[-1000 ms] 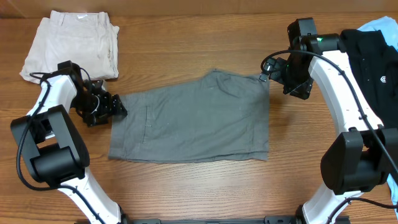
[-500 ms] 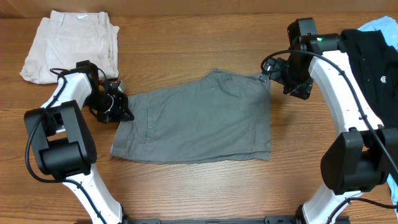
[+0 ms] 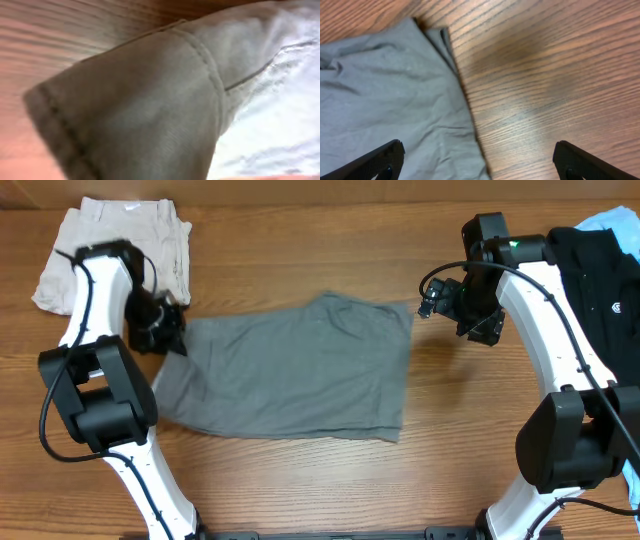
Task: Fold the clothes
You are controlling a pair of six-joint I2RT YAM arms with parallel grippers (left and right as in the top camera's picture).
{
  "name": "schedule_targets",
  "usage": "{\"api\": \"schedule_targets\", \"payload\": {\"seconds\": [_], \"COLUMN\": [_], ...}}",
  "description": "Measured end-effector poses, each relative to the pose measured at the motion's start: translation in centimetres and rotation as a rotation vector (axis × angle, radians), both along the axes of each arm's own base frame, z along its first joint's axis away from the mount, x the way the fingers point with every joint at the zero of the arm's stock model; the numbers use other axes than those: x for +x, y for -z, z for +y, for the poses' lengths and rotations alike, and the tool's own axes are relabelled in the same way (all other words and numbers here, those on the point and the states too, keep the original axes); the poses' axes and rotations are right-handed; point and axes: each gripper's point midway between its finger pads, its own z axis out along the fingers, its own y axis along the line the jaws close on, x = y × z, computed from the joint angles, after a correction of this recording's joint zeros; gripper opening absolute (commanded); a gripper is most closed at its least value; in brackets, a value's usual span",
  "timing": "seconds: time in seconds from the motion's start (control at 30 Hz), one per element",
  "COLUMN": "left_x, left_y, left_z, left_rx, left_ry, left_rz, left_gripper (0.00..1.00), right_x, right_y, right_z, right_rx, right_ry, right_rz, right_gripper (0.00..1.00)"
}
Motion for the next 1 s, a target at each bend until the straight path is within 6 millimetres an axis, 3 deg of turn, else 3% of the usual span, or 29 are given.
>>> {"api": "schedule_targets", "payload": {"seconds": [0.13,0.27,0.4,0.5,0.63,0.8,1.0], "left_x": [1.6,3.4,4.2,4.1,4.1,4.4,4.7], "left_y": [-4.7,-8.7,-9.7,-9.7,-9.9,-10.6,-10.8], "left_z": [0.0,-2.9,-6.6,-9.5,-11.5,-10.8,-5.9], "left_rx": [0.047,0.073,0.075,0.075,0.076,0.100,0.137], "left_ry": [0.003,0.057,0.097,0.106,0.102,0.041,-0.102], "left_rz": [-0.058,-0.150,-0.189,-0.183,-0.189,-0.203,-0.197], "left_gripper": [0.04,0.04,0.04,0.04,0.04,0.04,0.04], "right_x": [-0.6,-2.0,-2.4,-2.7,-3.5,-3.5,-2.7], "right_y": [2.7,6.0,7.8,8.9,9.7,10.3,10.2], "right_z": [1.2,3.3,5.4,7.0,8.5,9.1,9.4], "right_rx": [0.043,0.095,0.171,0.208,0.221,0.230,0.236], "right_ry": [-0.016,-0.056,-0.087,-0.122,-0.157,-0.159,-0.158], "right_rz": [0.021,0.050,0.033,0.017,0.026,0.034,-0.001], "right_gripper": [0.91,0.84,0.75,0.74,0.74,0.77,0.77]}}
